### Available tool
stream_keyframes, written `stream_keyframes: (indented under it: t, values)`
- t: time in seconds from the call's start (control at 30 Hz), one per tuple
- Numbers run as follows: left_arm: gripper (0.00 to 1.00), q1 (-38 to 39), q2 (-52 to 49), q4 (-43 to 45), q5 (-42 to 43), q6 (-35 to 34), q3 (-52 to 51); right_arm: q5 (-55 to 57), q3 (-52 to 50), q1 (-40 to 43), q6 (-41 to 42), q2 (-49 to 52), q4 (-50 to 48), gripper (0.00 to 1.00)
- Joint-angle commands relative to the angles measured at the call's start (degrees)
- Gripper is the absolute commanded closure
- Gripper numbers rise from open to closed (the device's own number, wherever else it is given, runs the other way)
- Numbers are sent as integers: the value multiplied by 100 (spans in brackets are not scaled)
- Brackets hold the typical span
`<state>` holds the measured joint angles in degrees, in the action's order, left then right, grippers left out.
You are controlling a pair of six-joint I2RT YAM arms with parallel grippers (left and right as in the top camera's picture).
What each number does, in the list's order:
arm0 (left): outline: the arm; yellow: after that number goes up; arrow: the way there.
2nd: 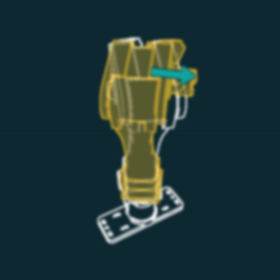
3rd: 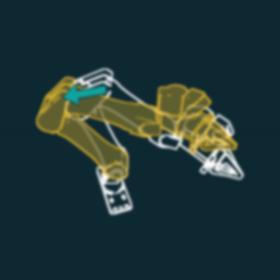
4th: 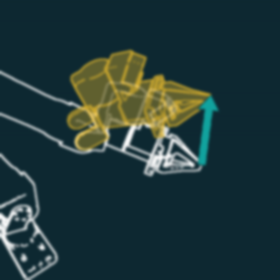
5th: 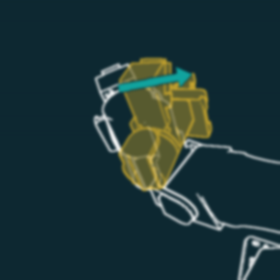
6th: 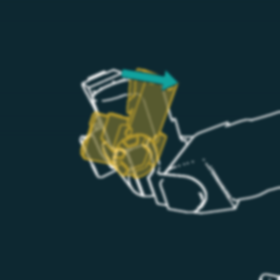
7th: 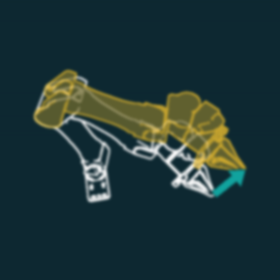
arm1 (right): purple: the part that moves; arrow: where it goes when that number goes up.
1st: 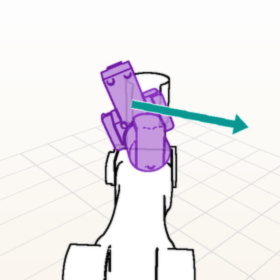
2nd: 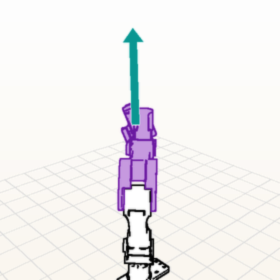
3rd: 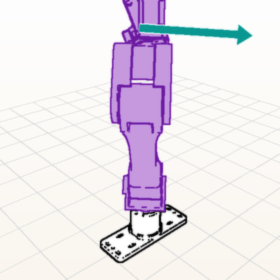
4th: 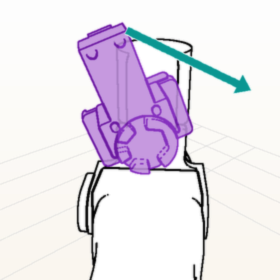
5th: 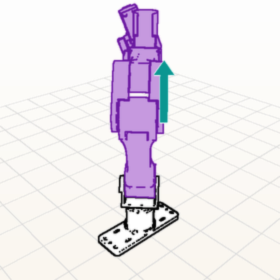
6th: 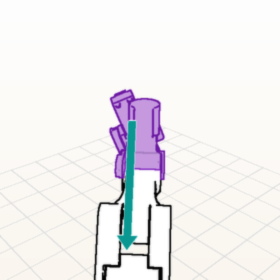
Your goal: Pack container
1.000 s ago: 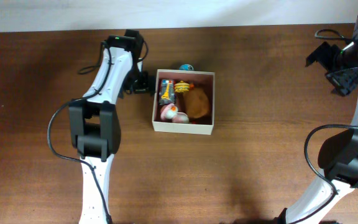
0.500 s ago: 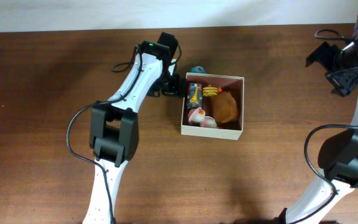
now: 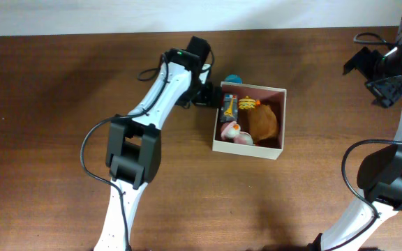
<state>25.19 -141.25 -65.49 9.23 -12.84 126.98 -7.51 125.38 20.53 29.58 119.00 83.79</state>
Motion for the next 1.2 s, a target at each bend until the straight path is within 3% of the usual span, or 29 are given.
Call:
stream_keyframes:
  t: [0.0,0.4,0.63,1.17]
  values:
    - [0,195,-37,83,195,114,37,63,-24,-26,7,-52,0,1]
    - [0,256,-35,188,195,129,66,63,-24,-26,7,-52,0,1]
    - [0,256,-35,546,131,695,511,63,-24,-26,7,-52,0,1]
    - [0,251,-190,1325,-306,975,549,63,-24,-26,7,-52,0,2]
